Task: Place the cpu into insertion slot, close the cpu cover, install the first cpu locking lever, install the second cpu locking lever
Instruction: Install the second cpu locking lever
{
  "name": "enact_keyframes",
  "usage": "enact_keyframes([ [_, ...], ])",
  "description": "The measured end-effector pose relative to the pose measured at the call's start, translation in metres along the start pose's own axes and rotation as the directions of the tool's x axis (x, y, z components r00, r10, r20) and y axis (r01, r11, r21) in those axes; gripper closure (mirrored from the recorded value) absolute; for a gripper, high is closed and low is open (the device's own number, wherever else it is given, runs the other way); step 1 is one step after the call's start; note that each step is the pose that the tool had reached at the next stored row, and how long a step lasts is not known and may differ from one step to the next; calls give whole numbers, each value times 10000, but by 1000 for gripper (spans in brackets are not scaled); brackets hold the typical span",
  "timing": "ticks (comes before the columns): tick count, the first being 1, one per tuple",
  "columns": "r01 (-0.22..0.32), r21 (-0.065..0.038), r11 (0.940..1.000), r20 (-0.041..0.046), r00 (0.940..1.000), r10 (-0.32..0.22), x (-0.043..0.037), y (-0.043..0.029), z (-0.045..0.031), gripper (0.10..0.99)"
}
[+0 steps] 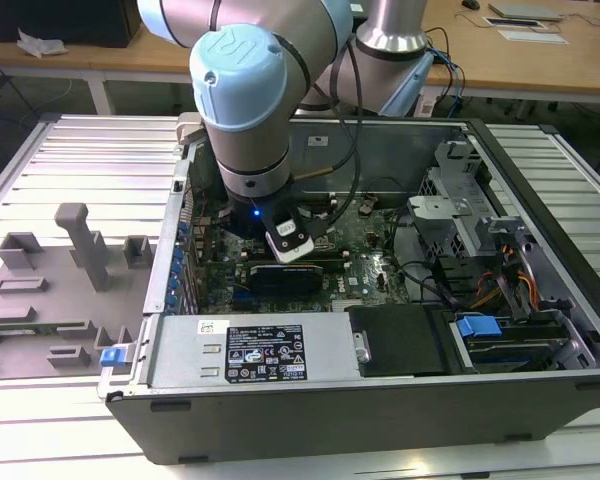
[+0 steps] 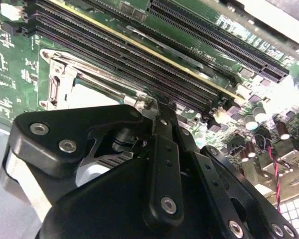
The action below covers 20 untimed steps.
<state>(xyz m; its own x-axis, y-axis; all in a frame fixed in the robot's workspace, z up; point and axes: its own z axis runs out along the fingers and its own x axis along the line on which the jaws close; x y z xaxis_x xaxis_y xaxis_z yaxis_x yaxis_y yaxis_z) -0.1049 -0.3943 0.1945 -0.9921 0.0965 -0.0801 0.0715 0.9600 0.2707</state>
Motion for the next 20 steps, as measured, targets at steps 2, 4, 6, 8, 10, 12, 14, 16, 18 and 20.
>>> enact_keyframes([
  [2, 0, -7, 10000, 4, 10000, 0, -6, 20, -66, 980],
  [4, -1, -1, 10000, 1, 10000, 1, -12, 41, -146, 980],
  [6, -1, -1, 10000, 0, 10000, 1, -17, 58, -206, 980],
  [8, 1, 1, 10000, 0, 10000, -1, -24, 74, -261, 980],
  [10, -1, 18, 10000, 3, 10000, 1, -41, 82, -281, 980],
  [12, -29, 44, 10000, 10, 10000, 29, -80, 84, -278, 980],
  [14, -42, 66, 10000, 8, 10000, 42, -132, 88, -272, 980],
  [16, -53, 105, 9999, 5, 10000, 53, -203, 93, -265, 980],
  [18, -63, 155, 9999, 3, 10000, 63, -272, 98, -258, 980],
  [20, -67, 214, 9997, 0, 10000, 67, -332, 102, -252, 980],
])
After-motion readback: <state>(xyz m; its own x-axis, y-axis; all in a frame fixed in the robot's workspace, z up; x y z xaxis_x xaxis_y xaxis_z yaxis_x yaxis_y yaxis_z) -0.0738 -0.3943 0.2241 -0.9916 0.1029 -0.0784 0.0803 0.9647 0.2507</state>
